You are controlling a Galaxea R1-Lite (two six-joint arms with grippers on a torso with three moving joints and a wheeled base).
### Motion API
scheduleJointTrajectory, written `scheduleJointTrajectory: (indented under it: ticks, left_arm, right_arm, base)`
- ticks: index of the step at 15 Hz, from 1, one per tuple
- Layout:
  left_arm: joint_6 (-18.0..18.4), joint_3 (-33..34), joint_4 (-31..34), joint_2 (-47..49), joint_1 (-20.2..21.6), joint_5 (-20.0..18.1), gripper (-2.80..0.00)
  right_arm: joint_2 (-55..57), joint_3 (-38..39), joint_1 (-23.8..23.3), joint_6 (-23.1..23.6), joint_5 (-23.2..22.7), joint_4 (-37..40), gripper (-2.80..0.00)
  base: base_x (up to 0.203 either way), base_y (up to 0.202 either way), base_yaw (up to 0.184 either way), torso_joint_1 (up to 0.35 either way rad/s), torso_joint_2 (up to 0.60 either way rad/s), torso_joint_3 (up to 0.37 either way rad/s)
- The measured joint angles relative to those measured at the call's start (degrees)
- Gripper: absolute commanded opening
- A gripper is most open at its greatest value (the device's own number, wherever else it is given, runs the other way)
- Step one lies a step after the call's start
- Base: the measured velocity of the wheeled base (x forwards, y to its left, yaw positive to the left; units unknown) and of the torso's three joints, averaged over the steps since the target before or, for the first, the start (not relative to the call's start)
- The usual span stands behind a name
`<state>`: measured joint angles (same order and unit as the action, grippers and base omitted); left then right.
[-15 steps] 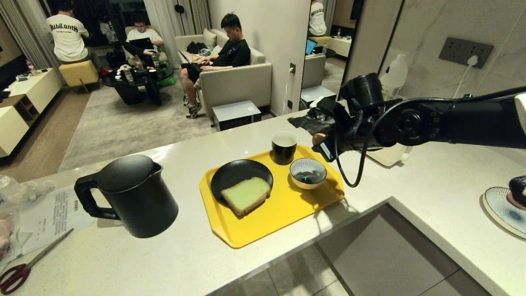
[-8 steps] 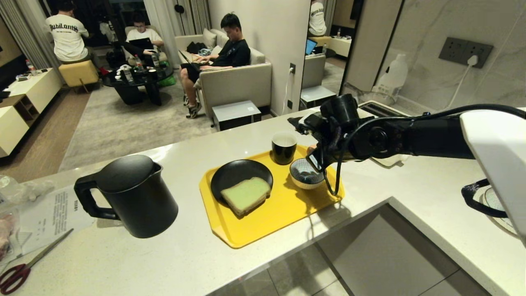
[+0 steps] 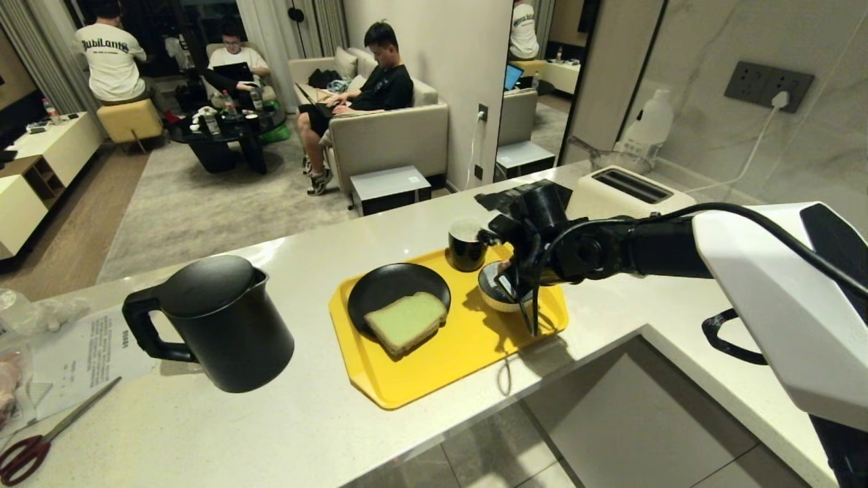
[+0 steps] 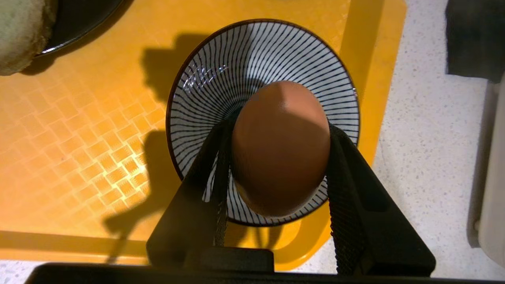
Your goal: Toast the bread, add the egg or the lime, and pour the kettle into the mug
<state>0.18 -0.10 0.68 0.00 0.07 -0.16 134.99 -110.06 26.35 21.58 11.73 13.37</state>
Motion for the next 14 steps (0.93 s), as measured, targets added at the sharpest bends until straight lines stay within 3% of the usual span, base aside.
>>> scheduleJointTrajectory:
  ticks: [14]
  left_arm:
    - [0.0,0.0,0.0,0.0,0.0,0.0,-2.80]
  right_arm:
    - [7.0,-3.2,-0.7,1.5,-0.1,-3.8,-2.80]
  base:
    - [0.000,0.000,0.000,0.000,0.00,0.000]
